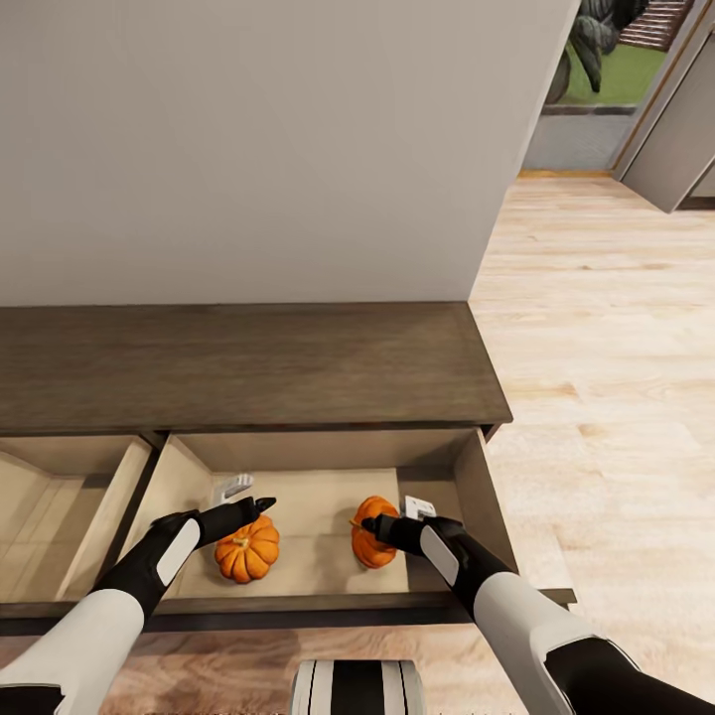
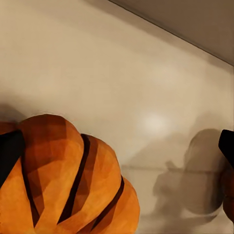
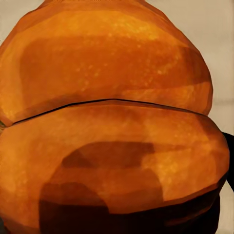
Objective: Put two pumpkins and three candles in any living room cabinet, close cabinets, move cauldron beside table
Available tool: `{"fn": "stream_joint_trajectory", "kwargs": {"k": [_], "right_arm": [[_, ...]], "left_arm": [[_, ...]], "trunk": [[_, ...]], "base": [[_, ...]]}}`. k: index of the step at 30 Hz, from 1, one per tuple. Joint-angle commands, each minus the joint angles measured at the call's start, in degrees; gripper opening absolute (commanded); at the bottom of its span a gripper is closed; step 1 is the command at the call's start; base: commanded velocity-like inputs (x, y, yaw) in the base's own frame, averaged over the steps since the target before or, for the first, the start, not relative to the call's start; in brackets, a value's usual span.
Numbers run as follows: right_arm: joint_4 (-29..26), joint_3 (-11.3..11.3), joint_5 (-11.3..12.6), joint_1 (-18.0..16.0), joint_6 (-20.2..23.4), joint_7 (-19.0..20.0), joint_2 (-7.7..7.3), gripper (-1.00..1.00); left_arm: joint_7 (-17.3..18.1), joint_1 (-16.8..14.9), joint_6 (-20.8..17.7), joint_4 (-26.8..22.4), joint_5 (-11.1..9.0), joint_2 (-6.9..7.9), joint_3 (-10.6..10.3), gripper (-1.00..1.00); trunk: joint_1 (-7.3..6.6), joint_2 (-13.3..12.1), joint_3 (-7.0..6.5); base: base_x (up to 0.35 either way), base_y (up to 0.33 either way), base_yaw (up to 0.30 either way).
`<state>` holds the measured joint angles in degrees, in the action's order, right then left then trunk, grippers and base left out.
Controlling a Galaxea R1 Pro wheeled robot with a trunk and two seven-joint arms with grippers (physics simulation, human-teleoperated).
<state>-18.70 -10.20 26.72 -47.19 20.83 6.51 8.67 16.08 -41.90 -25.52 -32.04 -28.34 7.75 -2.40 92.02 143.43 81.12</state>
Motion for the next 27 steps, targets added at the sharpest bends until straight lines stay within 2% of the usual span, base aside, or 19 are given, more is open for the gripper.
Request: {"fn": "stream_joint_trajectory", "kwargs": {"k": [1,10,15,19,20,23,25,27], "right_arm": [[0.60,0.09,-0.26,0.07,0.17,0.00,-0.04,-1.00],[0.60,0.09,-0.26,0.08,0.17,0.01,-0.06,-1.00],[0.60,0.09,-0.26,0.08,0.17,0.06,-0.06,-1.00],[0.60,0.09,-0.26,0.08,0.17,0.07,-0.06,-1.00],[0.60,0.09,-0.26,0.08,0.17,0.06,-0.06,-1.00],[0.60,0.09,-0.26,0.07,0.17,0.06,-0.05,-1.00],[0.60,0.09,-0.26,0.07,0.17,0.03,-0.05,-1.00],[0.60,0.09,-0.26,0.08,0.17,0.01,-0.05,-1.00]], "left_arm": [[-0.09,-0.02,-0.24,-0.04,-0.48,0.03,-0.25,1.00],[-0.09,-0.02,-0.24,-0.26,-0.49,0.13,-0.24,1.00],[-0.04,0.20,-0.48,-4.42,-0.58,0.67,-0.31,1.00],[-0.01,0.57,-3.46,-7.90,-2.31,1.54,-0.30,1.00],[0.00,0.66,-4.60,-9.54,-3.36,2.23,-0.32,1.00],[0.52,0.93,-5.66,-11.60,-5.80,2.92,-0.37,1.00],[1.37,0.99,-5.83,-11.71,-6.45,2.79,-0.48,1.00],[4.02,1.02,-5.93,-11.08,-6.76,2.25,-0.62,1.00]], "trunk": [[0.02,0.00,0.14],[0.02,0.00,0.35],[0.02,0.00,0.35],[0.02,0.00,0.35],[0.02,0.00,0.35],[0.02,0.00,0.35],[0.02,0.00,0.35],[0.02,0.00,0.35]], "base": [[0.000,0.000,0.000],[0.000,0.000,0.000],[0.000,0.000,0.000],[0.000,0.000,0.000],[0.000,0.000,0.000],[0.000,0.000,0.000],[0.000,0.000,0.000],[0.000,0.000,0.000]]}}
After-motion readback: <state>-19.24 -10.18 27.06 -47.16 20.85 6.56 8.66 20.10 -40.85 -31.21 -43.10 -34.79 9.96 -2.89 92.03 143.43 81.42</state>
